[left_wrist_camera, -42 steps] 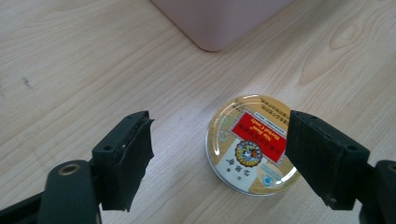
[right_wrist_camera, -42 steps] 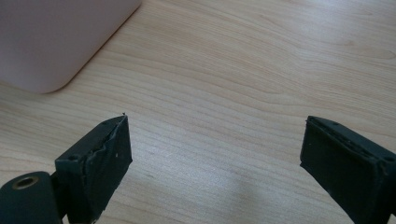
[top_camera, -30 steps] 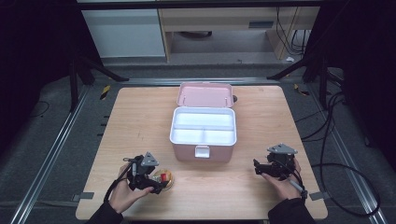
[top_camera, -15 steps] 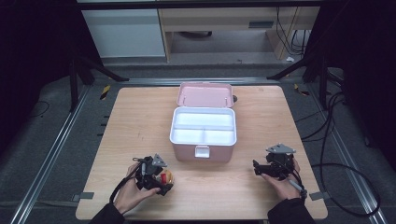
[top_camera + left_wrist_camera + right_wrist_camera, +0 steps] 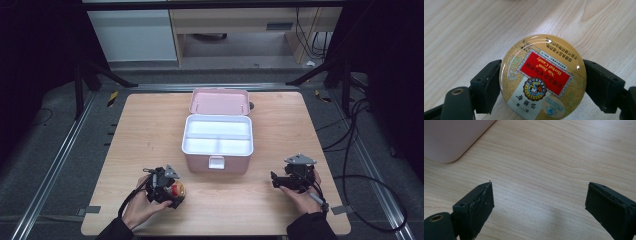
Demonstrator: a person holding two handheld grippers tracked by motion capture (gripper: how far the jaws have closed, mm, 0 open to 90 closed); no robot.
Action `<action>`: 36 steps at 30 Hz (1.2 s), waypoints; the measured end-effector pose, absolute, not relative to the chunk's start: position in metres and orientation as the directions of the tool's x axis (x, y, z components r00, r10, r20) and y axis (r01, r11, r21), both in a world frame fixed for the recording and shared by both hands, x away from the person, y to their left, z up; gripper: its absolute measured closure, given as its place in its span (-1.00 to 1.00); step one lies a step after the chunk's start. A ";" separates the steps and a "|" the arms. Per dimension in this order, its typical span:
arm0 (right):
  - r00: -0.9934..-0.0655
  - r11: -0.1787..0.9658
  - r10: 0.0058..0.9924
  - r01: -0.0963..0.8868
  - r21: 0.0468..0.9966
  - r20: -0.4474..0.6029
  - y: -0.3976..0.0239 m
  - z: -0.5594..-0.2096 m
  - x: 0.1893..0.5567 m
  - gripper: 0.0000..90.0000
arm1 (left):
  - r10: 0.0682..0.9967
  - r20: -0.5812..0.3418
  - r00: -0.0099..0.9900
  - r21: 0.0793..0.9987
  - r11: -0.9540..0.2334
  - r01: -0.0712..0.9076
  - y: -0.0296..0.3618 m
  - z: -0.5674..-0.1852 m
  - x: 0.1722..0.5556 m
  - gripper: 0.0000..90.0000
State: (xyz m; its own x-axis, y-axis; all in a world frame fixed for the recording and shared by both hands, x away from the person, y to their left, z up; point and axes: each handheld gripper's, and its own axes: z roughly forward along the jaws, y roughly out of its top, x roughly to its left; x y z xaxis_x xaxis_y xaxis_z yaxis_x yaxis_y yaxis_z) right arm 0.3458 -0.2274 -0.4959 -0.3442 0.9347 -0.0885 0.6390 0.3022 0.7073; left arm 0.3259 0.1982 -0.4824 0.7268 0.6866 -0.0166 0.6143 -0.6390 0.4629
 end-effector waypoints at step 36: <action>-0.349 0.300 0.933 0.638 0.709 -0.081 -0.228 -0.496 0.345 -0.81 | 0.904 0.008 0.428 0.463 -0.383 0.800 0.304 -0.491 0.353 -0.61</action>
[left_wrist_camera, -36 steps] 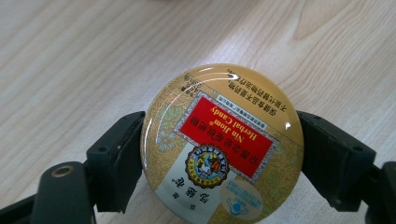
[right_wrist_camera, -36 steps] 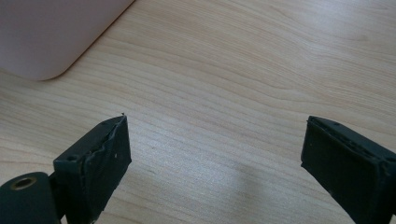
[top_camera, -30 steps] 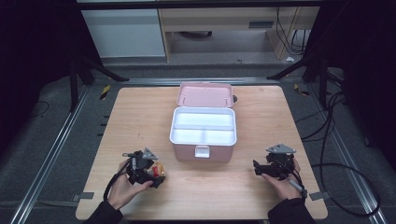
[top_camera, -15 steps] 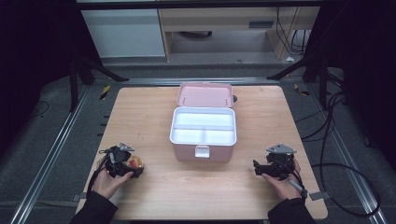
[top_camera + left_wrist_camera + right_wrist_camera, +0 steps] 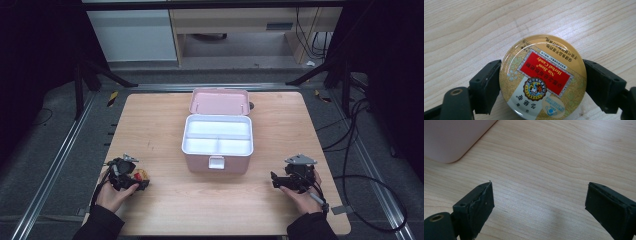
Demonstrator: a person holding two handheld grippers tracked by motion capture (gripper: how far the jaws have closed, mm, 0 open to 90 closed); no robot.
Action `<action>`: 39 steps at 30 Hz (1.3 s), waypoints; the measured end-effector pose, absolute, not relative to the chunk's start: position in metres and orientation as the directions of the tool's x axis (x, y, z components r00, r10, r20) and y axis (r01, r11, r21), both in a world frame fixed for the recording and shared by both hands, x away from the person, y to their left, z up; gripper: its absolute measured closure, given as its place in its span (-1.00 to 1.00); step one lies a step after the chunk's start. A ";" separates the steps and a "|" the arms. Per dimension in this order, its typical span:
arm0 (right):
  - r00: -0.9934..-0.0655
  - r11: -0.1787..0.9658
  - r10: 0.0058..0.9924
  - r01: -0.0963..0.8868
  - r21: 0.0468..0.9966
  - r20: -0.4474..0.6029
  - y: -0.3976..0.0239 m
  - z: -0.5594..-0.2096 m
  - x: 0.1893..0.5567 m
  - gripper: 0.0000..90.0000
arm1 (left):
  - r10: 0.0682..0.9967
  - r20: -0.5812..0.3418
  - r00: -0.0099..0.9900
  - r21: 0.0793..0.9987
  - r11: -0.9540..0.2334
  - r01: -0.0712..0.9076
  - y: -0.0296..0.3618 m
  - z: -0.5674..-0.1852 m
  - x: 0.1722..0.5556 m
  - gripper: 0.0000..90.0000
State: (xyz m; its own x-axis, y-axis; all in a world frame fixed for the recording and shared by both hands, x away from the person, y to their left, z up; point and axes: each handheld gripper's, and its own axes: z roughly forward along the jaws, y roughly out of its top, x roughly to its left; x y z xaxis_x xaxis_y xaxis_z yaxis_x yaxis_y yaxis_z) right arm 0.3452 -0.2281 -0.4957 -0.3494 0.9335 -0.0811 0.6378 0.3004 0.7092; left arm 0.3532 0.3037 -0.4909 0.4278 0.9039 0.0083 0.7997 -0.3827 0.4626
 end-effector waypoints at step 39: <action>-0.511 0.257 0.859 0.473 0.842 0.025 -0.155 -0.422 0.397 -0.09 | 0.785 -0.056 0.617 0.788 -0.345 0.510 0.193 -0.406 0.404 -0.24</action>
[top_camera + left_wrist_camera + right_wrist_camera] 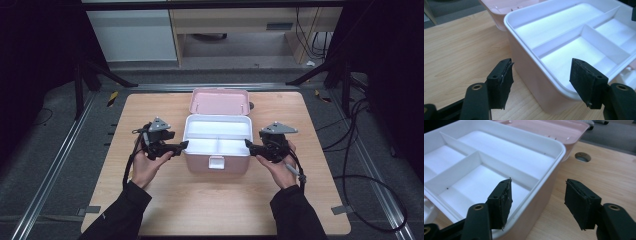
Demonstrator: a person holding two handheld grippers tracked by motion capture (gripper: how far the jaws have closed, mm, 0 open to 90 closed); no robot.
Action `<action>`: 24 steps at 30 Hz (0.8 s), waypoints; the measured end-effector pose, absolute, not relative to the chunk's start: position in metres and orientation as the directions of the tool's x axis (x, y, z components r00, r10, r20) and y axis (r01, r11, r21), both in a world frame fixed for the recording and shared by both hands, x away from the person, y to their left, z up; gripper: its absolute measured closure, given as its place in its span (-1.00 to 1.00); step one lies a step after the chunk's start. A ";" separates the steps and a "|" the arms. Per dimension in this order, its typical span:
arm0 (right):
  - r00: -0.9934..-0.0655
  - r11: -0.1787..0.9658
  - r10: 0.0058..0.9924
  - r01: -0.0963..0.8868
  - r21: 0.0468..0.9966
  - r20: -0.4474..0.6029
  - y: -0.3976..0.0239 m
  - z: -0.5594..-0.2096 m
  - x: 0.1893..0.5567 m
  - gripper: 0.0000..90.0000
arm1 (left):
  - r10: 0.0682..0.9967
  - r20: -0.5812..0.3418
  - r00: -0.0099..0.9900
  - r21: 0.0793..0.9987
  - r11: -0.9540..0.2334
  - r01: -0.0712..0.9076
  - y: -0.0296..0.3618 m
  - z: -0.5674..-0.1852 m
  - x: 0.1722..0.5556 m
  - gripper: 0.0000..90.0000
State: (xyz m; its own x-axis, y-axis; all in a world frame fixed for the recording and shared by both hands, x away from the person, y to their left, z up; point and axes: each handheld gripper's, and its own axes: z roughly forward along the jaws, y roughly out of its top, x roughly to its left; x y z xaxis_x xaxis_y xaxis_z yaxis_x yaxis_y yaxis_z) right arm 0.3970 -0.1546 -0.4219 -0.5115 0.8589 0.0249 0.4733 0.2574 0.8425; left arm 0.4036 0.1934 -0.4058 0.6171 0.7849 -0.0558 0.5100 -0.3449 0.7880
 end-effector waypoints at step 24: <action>-0.563 0.281 0.825 0.481 0.830 0.047 -0.127 -0.434 0.404 0.22 | 0.779 -0.040 0.626 0.774 -0.372 0.512 0.202 -0.423 0.403 0.10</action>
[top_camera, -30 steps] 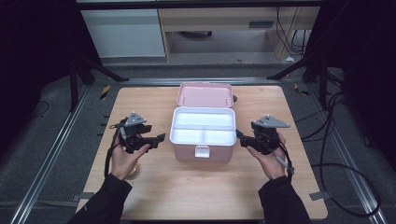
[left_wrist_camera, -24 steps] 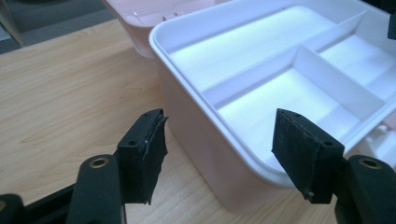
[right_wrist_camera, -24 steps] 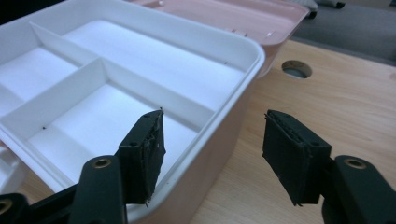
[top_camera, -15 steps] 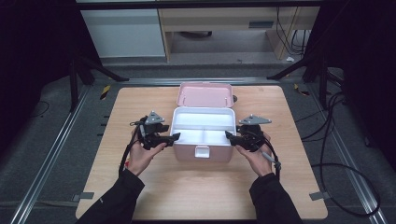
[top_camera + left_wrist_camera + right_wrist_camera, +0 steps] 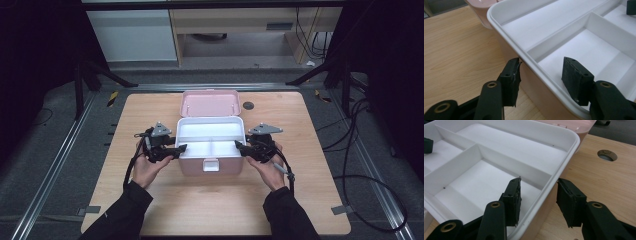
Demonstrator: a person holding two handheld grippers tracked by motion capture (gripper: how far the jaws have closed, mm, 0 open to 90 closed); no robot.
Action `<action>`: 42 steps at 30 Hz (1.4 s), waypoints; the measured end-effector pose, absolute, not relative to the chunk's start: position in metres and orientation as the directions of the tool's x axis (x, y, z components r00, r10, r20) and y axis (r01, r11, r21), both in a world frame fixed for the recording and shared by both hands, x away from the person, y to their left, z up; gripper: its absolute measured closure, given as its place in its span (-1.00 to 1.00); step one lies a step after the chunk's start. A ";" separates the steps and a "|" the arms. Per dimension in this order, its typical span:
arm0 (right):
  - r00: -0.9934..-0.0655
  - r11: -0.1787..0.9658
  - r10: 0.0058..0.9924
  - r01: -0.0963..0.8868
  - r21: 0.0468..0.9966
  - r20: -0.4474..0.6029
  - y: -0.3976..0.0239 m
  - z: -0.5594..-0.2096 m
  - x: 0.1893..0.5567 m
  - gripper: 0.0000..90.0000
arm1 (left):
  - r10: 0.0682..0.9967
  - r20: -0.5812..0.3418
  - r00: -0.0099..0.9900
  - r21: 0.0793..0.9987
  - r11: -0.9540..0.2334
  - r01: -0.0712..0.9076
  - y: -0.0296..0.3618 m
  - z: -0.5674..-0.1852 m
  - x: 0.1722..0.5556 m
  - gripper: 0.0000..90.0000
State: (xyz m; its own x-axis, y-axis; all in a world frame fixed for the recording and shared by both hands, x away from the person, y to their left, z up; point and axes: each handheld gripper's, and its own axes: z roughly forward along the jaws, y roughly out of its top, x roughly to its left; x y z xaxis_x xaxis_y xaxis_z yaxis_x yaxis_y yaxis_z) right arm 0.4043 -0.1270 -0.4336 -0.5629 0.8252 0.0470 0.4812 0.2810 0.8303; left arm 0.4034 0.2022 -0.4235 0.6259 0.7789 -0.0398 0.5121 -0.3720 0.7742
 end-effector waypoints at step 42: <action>-0.751 0.383 0.659 0.290 0.877 -0.040 -0.146 -0.371 0.438 -0.11 | 0.592 0.066 0.803 0.781 -0.532 0.328 0.216 -0.375 0.438 -0.04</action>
